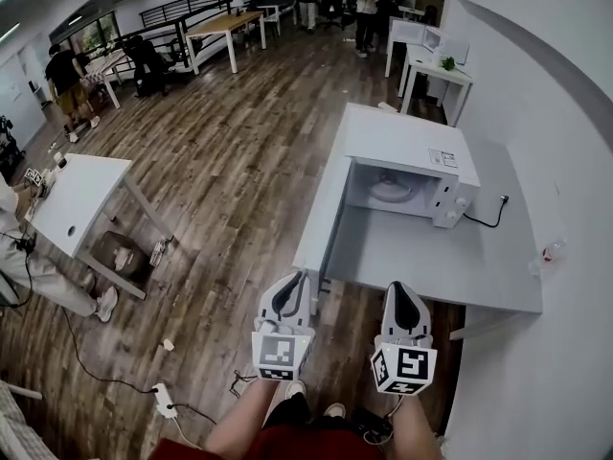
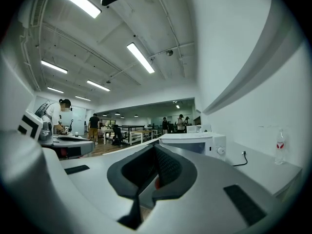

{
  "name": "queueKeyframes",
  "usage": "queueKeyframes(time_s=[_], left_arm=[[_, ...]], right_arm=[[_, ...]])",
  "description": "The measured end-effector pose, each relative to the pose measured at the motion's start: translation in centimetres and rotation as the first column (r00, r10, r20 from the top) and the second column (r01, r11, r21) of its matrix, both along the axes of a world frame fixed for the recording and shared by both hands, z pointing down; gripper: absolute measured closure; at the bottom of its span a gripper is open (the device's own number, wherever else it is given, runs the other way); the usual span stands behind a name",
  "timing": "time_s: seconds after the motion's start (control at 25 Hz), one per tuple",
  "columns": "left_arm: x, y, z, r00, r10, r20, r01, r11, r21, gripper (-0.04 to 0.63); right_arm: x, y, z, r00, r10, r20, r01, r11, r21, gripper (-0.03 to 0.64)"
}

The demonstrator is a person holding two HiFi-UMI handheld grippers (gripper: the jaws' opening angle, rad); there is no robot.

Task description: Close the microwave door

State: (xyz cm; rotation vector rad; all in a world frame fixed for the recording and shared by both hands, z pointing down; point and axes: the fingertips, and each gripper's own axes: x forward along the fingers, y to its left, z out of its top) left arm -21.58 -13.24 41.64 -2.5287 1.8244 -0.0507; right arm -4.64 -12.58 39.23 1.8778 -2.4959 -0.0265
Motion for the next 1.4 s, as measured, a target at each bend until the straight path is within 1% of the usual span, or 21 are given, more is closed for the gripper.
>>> queueKeyframes(time_s=[0.16, 0.24, 0.28, 0.36, 0.44, 0.52, 0.68, 0.8, 0.88, 0.96, 1.04, 1.08, 1.2, 1.28, 1.4], left_arm=[[-0.7, -1.3, 3.3, 0.999, 0.043, 0.023, -0.042, 0.998, -0.054, 0.566], [-1.0, -1.7, 4.4, 0.997, 0.079, 0.020, -0.078, 0.995, -0.067, 0.565], [-1.1, -1.9, 4.8, 0.994, 0.103, 0.019, -0.102, 0.992, -0.069, 0.553], [-1.3, -2.3, 5.6, 0.987, 0.156, 0.028, -0.153, 0.986, -0.071, 0.454], [-1.6, -2.7, 6.1, 0.976, 0.214, 0.051, -0.210, 0.975, -0.069, 0.429], [-1.7, -3.1, 6.4, 0.955, 0.288, 0.069, -0.284, 0.957, -0.066, 0.420], [-1.5, -4.1, 7.0, 0.894, 0.436, 0.102, -0.430, 0.900, -0.072, 0.419], [-1.1, -4.7, 7.6, 0.840, 0.530, 0.115, -0.522, 0.848, -0.089, 0.414], [-0.9, -4.9, 7.8, 0.797, 0.597, 0.097, -0.588, 0.802, -0.104, 0.413], [-0.6, -4.9, 8.1, 0.745, 0.662, 0.082, -0.651, 0.749, -0.125, 0.411], [-0.3, -5.0, 8.3, 0.702, 0.707, 0.083, -0.693, 0.706, -0.144, 0.411], [-0.2, -5.1, 8.4, 0.687, 0.721, 0.085, -0.707, 0.691, -0.149, 0.411], [0.1, -5.3, 8.4, 0.654, 0.752, 0.085, -0.737, 0.658, -0.153, 0.411], [0.2, -5.1, 8.4, 0.631, 0.771, 0.088, -0.756, 0.637, -0.153, 0.430], [0.5, -5.1, 8.3, 0.609, 0.788, 0.089, -0.773, 0.615, -0.157, 0.431]], right_arm=[[-0.8, -1.3, 1.5, 1.000, 0.001, -0.008, -0.001, 1.000, -0.031, 0.589], [-1.2, -1.8, 2.0, 1.000, 0.002, -0.010, -0.002, 0.999, -0.047, 0.589], [-1.4, -2.0, 2.3, 1.000, 0.003, -0.012, -0.004, 0.999, -0.053, 0.589], [-1.8, -2.4, 2.7, 1.000, 0.007, -0.020, -0.008, 0.998, -0.061, 0.589], [-2.2, -2.7, 3.1, 1.000, 0.013, -0.028, -0.015, 0.997, -0.073, 0.589], [-2.5, -3.0, 3.5, 0.999, 0.018, -0.034, -0.021, 0.996, -0.084, 0.589], [-2.9, -3.8, 4.2, 0.998, 0.029, -0.051, -0.034, 0.994, -0.101, 0.589], [-3.1, -4.4, 4.7, 0.997, 0.031, -0.064, -0.038, 0.993, -0.110, 0.589], [-3.3, -4.7, 5.0, 0.997, 0.035, -0.074, -0.043, 0.992, -0.116, 0.589], [-3.6, -4.8, 5.1, 0.996, 0.039, -0.084, -0.049, 0.991, -0.121, 0.589], [-3.7, -5.1, 5.3, 0.995, 0.041, -0.094, -0.053, 0.991, -0.125, 0.589], [-3.7, -5.2, 5.4, 0.994, 0.043, -0.098, -0.056, 0.990, -0.127, 0.589], [-3.7, -5.4, 5.5, 0.993, 0.049, -0.110, -0.064, 0.989, -0.133, 0.589], [-3.8, -5.4, 5.4, 0.992, 0.051, -0.119, -0.067, 0.989, -0.133, 0.589], [-3.8, -5.7, 5.2, 0.990, 0.058, -0.127, -0.075, 0.989, -0.129, 0.589]])
